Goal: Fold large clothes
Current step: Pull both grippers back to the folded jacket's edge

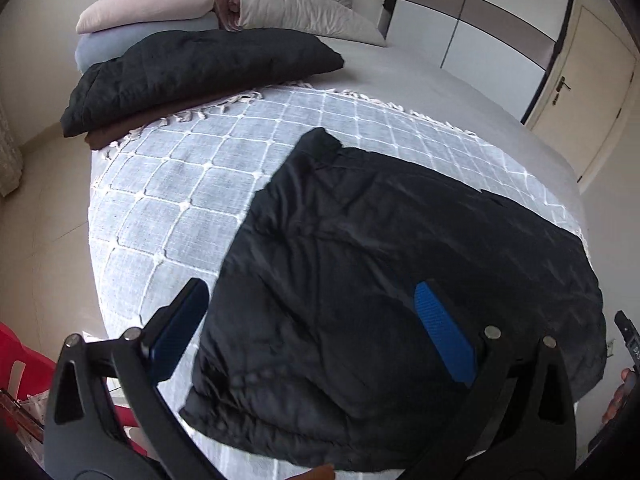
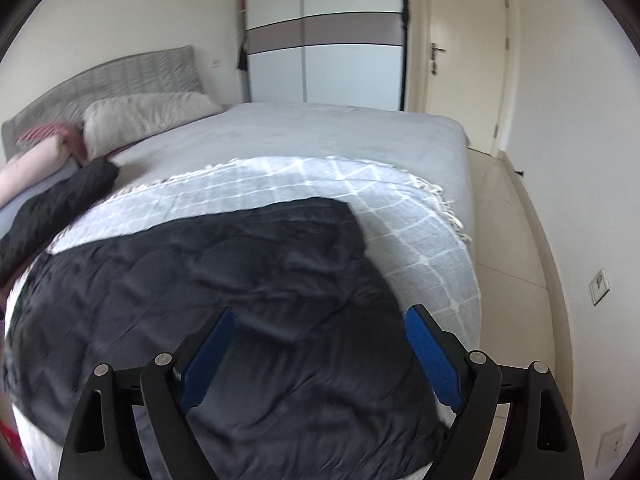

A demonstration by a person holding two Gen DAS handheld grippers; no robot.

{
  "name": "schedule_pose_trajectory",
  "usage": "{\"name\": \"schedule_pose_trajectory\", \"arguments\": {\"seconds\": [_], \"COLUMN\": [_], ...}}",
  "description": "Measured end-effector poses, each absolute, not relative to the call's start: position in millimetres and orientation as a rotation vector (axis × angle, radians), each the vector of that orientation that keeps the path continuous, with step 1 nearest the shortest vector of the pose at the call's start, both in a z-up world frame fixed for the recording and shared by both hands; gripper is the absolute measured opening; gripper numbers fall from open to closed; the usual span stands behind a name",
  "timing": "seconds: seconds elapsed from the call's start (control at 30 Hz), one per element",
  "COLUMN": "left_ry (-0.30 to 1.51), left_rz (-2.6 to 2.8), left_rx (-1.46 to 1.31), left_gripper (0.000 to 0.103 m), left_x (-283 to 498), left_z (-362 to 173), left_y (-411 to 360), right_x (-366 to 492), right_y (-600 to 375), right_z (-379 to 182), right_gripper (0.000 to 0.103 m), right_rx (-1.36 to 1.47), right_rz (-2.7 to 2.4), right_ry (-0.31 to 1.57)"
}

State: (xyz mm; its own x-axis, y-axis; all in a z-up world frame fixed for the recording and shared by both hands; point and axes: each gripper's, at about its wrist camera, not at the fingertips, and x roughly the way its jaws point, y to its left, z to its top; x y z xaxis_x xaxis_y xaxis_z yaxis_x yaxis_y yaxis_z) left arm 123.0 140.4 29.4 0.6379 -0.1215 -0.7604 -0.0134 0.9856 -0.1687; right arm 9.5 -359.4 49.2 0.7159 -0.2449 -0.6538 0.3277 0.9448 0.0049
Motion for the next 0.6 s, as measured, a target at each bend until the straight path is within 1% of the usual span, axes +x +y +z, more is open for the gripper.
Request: {"name": "schedule_pose_trajectory", "arguments": {"seconds": [0.07,0.17,0.33,0.43,0.6], "left_ry": [0.877,0.873,0.938,0.984,0.999], "left_rz": [-0.093,-0.102,-0.110,-0.167,-0.174], "left_rx": [-0.141,-0.077,0.046,0.066,0.100], "left_gripper": [0.103,0.103,0.103,0.103,0.103], "left_x": [103.6,77.1,43.3,22.3,1.1], "left_z": [38.8,43.5,24.6,6.9,-6.8], "left_y": [122.2,95.0,53.8,33.7,14.1], "right_x": [6.7,1.6,-16.6,-42.1,-63.8], "right_y": [-341.7,-313.6,-272.2,-255.9,-238.9], "right_z": [50.5,44.3,30.7,21.3,8.3], "right_gripper": [0.092,0.092,0.092,0.092,0.092], "right_rx": [0.118,0.154,0.169,0.149,0.085], "right_rz": [-0.289,-0.243,-0.162,-0.157,-0.203], "right_ry": [0.721,0.800,0.932,0.942,0.935]}}
